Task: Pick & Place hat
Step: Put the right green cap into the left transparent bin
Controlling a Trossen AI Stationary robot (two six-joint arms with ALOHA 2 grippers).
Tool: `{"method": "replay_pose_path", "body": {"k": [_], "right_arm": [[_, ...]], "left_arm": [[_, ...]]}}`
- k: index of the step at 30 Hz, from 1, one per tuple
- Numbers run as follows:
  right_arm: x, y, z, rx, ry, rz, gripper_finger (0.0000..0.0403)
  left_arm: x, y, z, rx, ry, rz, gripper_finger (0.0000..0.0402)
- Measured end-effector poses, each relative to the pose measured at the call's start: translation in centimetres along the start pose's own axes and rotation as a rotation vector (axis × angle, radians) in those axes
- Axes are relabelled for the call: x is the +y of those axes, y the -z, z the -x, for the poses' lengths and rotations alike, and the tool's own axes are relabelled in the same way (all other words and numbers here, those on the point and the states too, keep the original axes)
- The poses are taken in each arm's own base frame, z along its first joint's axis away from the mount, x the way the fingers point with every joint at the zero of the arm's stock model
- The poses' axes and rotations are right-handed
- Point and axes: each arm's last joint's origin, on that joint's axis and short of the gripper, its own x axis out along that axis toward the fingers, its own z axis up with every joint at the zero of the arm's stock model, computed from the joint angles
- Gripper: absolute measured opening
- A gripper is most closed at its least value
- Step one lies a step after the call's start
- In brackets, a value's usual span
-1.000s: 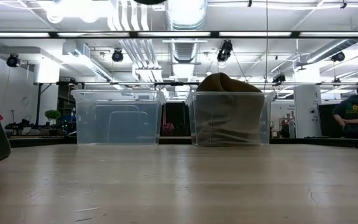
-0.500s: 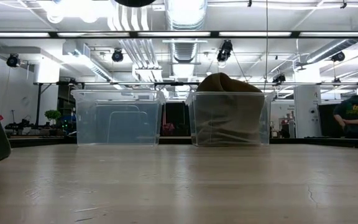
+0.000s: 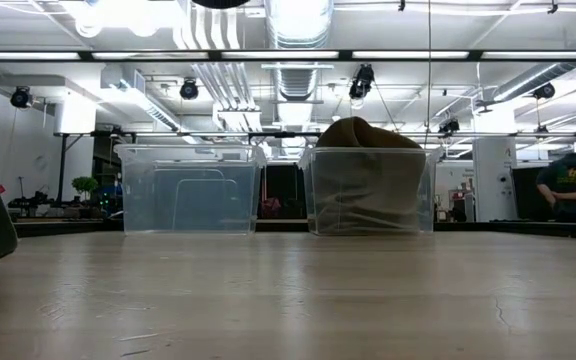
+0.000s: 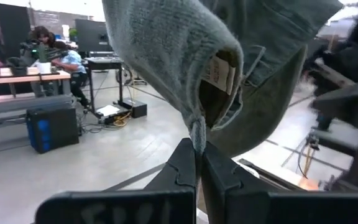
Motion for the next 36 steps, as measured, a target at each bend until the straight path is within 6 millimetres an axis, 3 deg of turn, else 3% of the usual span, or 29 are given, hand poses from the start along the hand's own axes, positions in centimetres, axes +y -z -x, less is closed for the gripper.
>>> {"method": "replay_pose_path", "body": {"k": [5,10,14,20,36], "right_arm": [[0.6,1.2,-1.8,0.043,0.008,0.0,0.0224],[0.6,1.3,-2.1,0.052,0.04,0.024,0.0193],[0.5,1.2,-2.1,0.04,0.044,0.024,0.0137],[0.4,1.5,-2.0,0.078,0.066,0.031,0.0022],[-0.1,1.1,-1.7,0.128,0.162,0.052,0.001]], "left_arm": [[-0.4,0.2,-0.2,0.004,-0.006,-0.025,0.0003],[-0.4,0.3,-0.2,0.007,-0.005,-0.033,0.0003],[-0.4,0.4,-0.2,0.014,-0.005,-0.047,0.0003],[-0.6,0.7,-0.3,0.022,-0.001,-0.053,0.0003],[-0.5,1.1,-0.3,0.039,-0.035,-0.094,0.0045]]}}
